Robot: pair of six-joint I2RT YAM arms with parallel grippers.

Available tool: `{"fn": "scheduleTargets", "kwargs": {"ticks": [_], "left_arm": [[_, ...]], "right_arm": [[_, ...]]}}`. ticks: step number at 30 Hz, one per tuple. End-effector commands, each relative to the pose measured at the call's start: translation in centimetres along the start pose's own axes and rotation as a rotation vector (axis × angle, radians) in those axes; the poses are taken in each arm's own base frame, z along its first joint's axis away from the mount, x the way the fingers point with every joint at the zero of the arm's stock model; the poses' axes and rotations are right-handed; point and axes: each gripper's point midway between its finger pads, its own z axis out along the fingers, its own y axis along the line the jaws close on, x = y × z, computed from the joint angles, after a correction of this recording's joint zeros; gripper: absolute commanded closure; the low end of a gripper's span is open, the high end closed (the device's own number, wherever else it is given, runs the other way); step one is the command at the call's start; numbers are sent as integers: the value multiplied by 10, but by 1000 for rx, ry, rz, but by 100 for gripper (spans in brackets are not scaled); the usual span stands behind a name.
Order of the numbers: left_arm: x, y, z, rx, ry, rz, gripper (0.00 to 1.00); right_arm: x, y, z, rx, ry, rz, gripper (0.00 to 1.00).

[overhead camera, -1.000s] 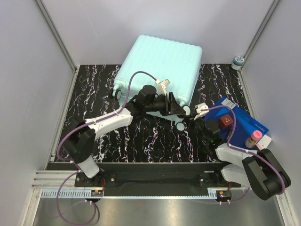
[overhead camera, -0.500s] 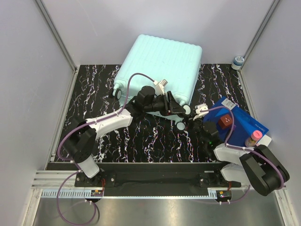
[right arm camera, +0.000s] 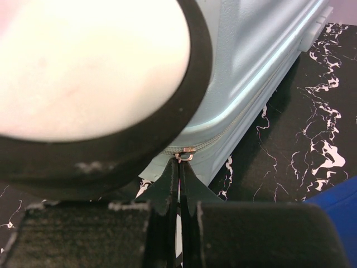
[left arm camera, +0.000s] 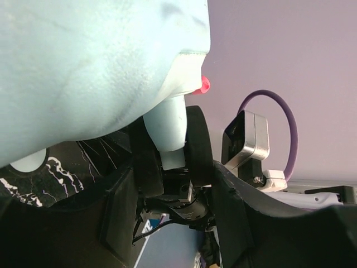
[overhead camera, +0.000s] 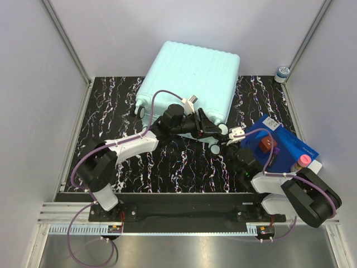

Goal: Pack the luggage
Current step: Zip the luggage at the center of the board.

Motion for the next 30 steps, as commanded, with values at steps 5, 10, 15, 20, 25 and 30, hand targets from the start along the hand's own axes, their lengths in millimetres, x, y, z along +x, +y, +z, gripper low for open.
{"fn": "scheduleTargets", "kwargs": {"ticks": [5,10,15,20,25,30], "left_arm": [[-50,-79,-3,274,-174,134,100],[-52,-78,-1,267,-180,124,100],[-54,-79,-2,270,-184,111,100],[-54,-80,-2,272,-181,96,100],[-54,-86,-5,289,-182,90,100],[-54,-89,-9,302,-182,86,100]], "right_arm": [[-57,44,-1,-167,-209,27,100],[-65,58,-4,-191,-236,27,100],[-68,68,-6,-194,-251,17,100],[-66,80,-2,-201,-248,-6,100],[-59,99,5,-220,-250,-14,100],[-46,117,13,-231,-242,-35,100]]}}
